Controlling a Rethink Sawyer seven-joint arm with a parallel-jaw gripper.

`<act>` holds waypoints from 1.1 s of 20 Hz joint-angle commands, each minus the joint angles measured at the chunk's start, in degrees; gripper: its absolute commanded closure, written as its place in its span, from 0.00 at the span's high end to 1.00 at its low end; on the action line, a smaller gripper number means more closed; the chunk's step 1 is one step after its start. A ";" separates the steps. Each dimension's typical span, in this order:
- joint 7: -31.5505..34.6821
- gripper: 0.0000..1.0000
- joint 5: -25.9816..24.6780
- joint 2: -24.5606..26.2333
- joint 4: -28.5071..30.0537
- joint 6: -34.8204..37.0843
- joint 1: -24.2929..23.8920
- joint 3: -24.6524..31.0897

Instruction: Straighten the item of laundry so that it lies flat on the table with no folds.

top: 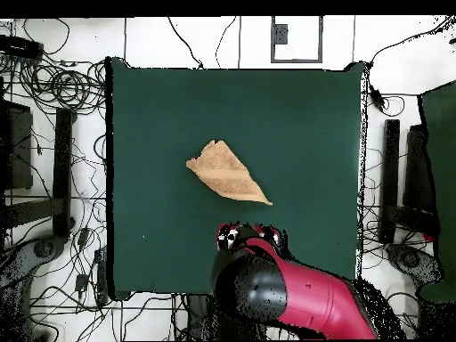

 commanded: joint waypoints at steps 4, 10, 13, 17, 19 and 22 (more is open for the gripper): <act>-6.34 1.00 -7.54 9.00 -3.90 -6.50 -2.49 10.70; -6.92 1.00 -13.64 12.52 -7.33 -7.45 -5.82 13.76; -5.46 1.00 -16.65 15.99 -9.80 -8.55 -6.49 13.95; -5.76 1.00 -18.50 18.77 -10.67 -9.43 -9.94 17.20; -5.57 1.00 -19.35 19.60 -11.35 -9.21 -10.96 18.23; -5.06 1.00 -20.83 21.09 -12.58 -9.16 -12.07 19.36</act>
